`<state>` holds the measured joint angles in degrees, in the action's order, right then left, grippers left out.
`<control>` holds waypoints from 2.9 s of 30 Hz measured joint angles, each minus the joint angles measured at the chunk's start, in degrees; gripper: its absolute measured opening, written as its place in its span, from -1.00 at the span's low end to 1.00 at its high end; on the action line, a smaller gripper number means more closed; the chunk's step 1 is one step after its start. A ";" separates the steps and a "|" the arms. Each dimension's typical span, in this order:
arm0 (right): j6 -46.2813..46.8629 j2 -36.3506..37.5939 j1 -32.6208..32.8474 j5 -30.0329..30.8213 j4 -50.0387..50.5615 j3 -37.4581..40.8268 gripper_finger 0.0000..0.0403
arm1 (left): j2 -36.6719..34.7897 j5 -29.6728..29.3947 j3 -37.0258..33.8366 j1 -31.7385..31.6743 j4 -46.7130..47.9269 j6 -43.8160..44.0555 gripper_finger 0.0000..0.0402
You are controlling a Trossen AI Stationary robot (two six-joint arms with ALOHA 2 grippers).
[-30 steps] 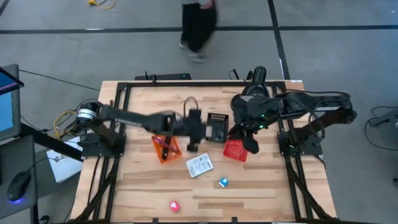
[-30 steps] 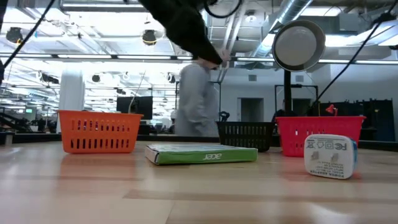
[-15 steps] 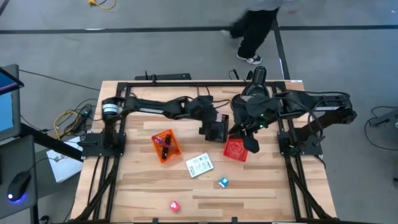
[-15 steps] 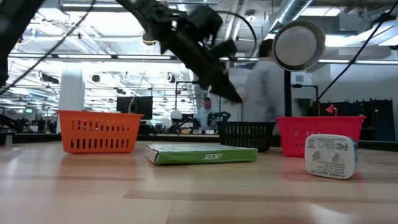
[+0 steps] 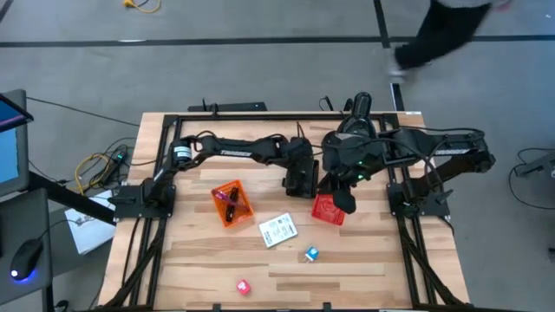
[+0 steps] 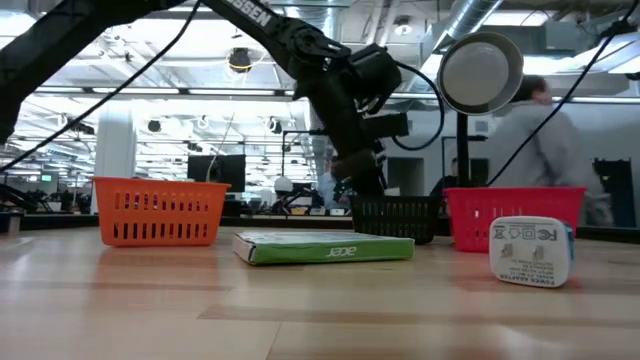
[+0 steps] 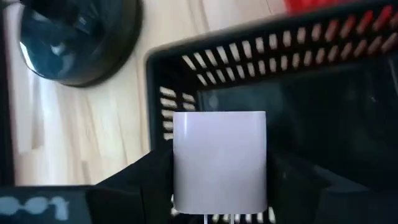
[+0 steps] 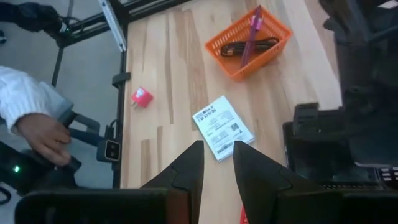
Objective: Pick and place items into bin
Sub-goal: Put the white charger adapter into the black bin, then put the blue charger adapter into the black bin
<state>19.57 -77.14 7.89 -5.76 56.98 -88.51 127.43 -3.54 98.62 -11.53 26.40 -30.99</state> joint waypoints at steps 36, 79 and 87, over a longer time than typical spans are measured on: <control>3.74 -9.63 -1.18 -9.38 1.68 0.00 -0.60 | -29.65 -12.01 -0.01 5.14 22.77 3.53 0.06; -0.12 -12.18 28.61 14.60 -24.92 30.24 -0.71 | -48.01 -9.57 -0.54 15.58 59.52 34.98 0.06; -3.64 -2.26 25.88 16.38 -47.31 41.80 -0.71 | -49.04 -11.59 -0.52 16.79 59.05 34.50 0.06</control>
<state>15.93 -79.41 33.78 10.61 9.68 -46.71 78.39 -15.12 98.10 5.26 85.45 3.51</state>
